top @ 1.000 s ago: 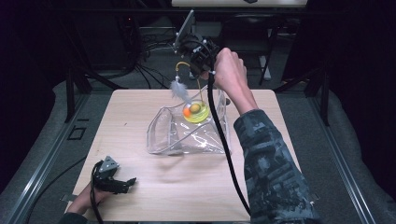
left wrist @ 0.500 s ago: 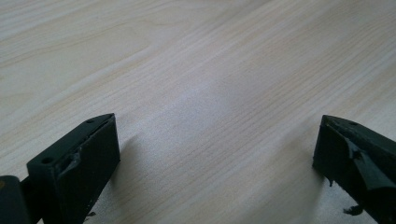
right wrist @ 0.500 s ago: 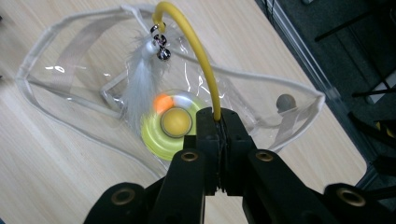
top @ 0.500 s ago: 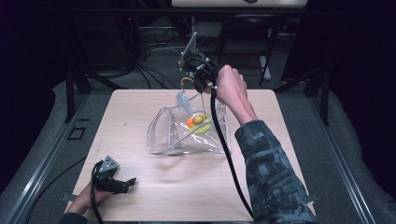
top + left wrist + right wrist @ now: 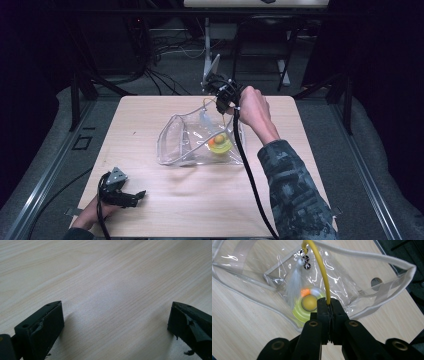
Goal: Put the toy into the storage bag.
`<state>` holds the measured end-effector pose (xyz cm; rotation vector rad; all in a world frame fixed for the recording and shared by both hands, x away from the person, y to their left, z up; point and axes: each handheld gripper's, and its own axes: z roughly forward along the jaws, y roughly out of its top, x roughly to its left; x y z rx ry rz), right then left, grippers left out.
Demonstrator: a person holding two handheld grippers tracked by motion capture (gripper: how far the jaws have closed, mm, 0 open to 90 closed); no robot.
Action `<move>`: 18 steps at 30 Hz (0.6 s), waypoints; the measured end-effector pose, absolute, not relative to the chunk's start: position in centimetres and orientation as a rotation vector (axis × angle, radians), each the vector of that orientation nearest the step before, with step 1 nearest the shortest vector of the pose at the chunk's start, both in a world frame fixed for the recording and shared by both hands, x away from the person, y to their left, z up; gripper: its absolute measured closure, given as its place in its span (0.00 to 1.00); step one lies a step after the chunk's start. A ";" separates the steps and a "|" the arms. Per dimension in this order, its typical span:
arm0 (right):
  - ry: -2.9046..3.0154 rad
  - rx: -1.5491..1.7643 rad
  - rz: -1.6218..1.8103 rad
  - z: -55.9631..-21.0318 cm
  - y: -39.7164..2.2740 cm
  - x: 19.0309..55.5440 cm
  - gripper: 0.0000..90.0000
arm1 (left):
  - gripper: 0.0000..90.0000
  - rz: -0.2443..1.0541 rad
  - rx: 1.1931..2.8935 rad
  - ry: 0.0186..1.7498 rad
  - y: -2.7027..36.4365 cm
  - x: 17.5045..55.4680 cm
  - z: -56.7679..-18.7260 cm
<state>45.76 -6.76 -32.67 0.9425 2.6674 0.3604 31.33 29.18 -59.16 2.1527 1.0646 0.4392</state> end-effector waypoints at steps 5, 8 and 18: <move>2.687 0.953 0.348 -34.3 -7.0 45.8 0.98 | 0.00 0.439 2.153 1.065 29.2 31.3 -59.2; 2.692 0.956 0.344 -34.7 -7.1 45.8 0.98 | 0.00 0.439 2.153 1.065 29.2 31.3 -59.2; 2.707 0.980 0.325 -36.1 -7.4 45.9 0.98 | 0.00 0.439 2.153 1.065 29.2 31.3 -59.2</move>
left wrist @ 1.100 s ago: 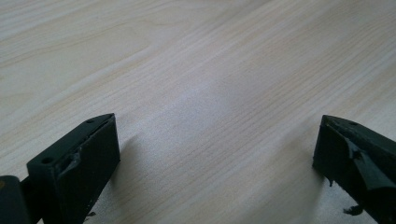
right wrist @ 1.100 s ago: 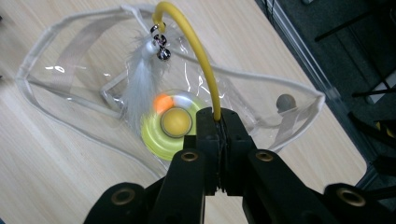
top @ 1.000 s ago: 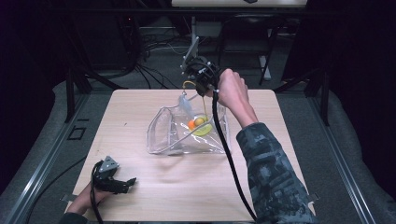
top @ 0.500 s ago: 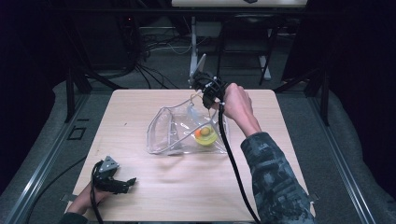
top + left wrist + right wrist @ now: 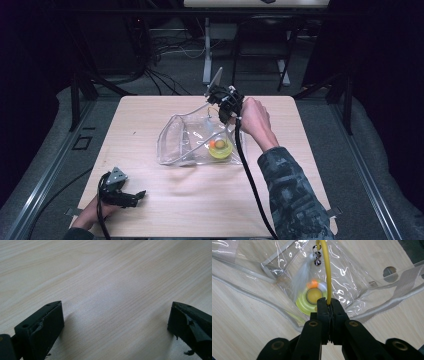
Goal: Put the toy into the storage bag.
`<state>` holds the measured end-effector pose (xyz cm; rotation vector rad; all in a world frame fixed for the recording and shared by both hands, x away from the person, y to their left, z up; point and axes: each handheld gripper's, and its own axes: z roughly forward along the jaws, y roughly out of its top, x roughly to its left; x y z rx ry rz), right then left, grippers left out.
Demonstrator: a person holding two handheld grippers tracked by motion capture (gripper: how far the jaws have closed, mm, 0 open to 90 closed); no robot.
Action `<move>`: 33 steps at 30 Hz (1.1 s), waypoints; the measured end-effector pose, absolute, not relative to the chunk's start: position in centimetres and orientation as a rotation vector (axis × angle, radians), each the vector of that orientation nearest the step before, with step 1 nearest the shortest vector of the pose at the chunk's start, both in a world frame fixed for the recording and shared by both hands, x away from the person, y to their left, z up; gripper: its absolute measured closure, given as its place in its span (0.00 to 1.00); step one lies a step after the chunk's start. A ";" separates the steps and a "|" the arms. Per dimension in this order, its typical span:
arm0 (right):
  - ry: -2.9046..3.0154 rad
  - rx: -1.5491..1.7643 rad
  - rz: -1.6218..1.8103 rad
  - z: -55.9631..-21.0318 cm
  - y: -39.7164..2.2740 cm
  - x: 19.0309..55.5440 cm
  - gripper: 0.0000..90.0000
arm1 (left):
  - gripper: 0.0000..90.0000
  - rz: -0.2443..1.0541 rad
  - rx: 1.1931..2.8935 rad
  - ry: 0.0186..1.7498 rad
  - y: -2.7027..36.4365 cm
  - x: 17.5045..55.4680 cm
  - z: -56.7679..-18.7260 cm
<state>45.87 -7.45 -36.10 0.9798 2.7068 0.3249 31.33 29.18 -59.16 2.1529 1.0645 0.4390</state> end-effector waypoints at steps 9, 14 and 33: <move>2.705 0.983 0.321 -36.2 -7.4 46.0 0.98 | 0.00 0.439 2.153 1.064 29.2 31.3 -59.2; 2.694 0.962 0.333 -36.1 -7.3 45.8 0.96 | 0.00 0.439 2.153 1.064 29.2 31.3 -59.2; 2.607 0.970 0.504 -31.8 -9.6 42.8 0.31 | 0.00 0.439 2.153 1.064 29.2 31.3 -59.2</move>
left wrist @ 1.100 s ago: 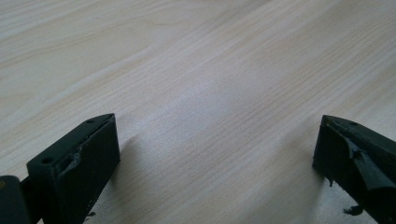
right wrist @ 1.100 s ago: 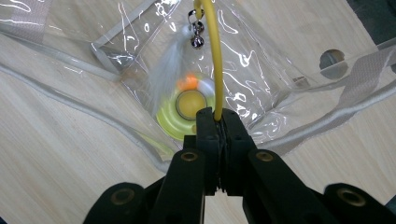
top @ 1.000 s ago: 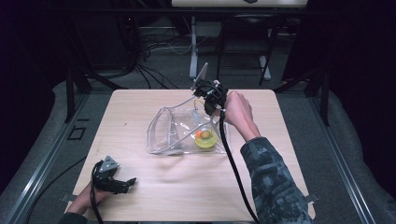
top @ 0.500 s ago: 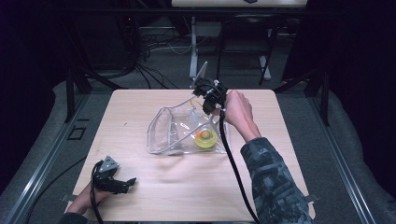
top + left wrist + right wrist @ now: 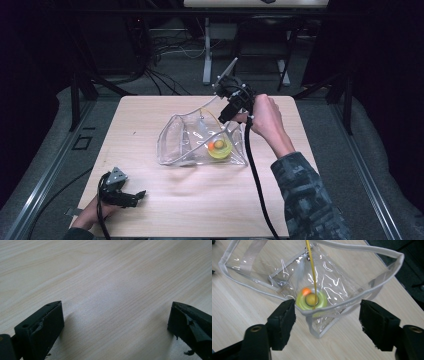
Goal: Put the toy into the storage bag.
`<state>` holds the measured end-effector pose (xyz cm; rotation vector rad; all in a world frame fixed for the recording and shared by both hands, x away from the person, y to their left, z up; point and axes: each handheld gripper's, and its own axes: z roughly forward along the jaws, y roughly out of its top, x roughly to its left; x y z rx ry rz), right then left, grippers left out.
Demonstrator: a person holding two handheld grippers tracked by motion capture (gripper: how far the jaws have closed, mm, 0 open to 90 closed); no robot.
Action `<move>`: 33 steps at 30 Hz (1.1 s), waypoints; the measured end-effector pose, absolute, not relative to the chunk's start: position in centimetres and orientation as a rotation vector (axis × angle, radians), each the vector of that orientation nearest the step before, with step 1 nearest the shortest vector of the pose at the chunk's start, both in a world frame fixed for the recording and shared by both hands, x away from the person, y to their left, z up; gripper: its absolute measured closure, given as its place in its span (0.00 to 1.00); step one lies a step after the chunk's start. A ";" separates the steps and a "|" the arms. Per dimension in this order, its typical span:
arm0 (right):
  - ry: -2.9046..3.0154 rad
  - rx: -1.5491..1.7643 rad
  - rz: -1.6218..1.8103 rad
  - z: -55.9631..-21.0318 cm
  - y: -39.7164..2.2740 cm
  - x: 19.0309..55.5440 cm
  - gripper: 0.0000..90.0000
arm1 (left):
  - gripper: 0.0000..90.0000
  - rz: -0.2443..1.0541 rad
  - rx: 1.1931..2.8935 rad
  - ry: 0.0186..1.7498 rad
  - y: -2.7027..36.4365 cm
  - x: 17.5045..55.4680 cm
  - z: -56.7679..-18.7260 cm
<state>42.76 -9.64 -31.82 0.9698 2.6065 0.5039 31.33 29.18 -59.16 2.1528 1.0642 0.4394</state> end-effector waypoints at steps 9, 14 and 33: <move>2.566 1.024 0.567 -31.6 -12.7 41.7 0.20 | 0.00 0.439 2.153 1.065 29.2 31.3 -59.2; 2.533 1.068 0.597 -32.3 -15.0 41.0 0.16 | 0.00 0.447 2.141 1.069 29.1 31.3 -59.2; 2.520 1.227 0.622 -38.1 -20.3 39.4 0.08 | 0.00 0.452 2.143 1.067 29.1 31.3 -59.2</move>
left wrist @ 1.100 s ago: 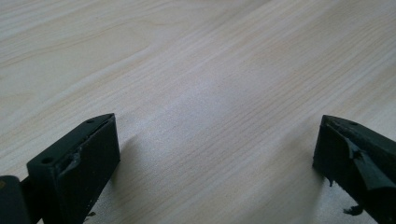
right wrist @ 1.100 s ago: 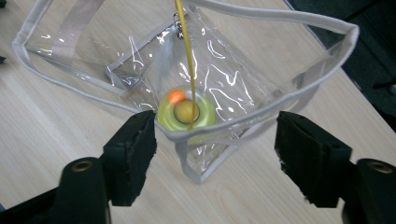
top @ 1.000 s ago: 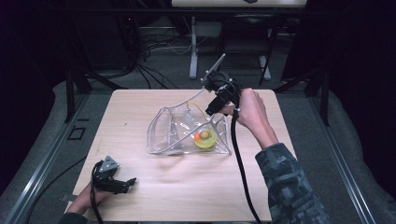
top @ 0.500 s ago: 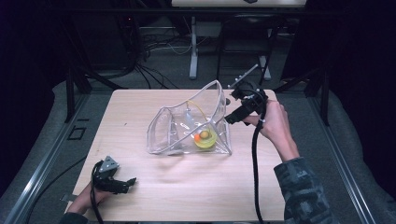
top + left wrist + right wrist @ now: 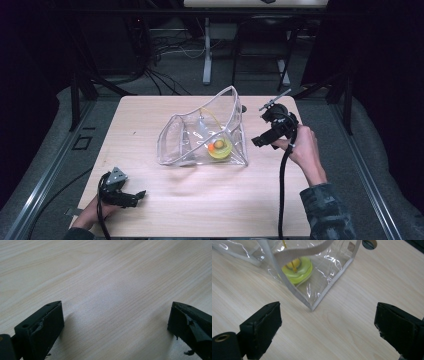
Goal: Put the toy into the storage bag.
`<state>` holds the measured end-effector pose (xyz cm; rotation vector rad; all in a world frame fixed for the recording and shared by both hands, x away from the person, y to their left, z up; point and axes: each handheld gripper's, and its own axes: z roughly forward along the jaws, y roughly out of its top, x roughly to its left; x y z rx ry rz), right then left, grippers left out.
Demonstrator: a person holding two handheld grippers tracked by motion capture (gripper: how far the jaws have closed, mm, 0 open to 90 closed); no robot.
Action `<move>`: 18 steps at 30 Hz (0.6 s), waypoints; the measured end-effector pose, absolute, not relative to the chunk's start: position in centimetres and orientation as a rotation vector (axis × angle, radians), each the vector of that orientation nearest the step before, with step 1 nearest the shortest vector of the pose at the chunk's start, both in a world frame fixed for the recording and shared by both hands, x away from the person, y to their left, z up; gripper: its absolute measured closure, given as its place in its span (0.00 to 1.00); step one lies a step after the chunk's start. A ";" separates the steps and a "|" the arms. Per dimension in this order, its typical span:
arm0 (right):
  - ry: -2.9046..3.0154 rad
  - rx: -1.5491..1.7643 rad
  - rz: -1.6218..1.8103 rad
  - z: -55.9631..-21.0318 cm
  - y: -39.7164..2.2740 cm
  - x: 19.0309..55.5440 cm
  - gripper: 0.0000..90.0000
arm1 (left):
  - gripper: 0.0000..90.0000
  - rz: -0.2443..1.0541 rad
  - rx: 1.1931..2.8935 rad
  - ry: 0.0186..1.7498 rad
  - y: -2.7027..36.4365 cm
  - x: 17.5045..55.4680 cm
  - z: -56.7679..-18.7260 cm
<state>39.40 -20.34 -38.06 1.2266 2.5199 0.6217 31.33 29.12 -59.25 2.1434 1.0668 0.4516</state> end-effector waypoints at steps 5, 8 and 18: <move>2.530 1.268 0.624 -40.5 -21.2 38.9 0.07 | 0.00 0.452 2.144 1.067 29.1 31.3 -59.2; 2.546 1.295 0.613 -42.0 -21.8 38.5 0.06 | 0.00 0.451 2.144 1.067 29.1 31.3 -59.2; 2.570 1.370 0.552 -46.3 -22.9 37.1 0.04 | 0.00 0.451 2.144 1.067 29.1 31.3 -59.2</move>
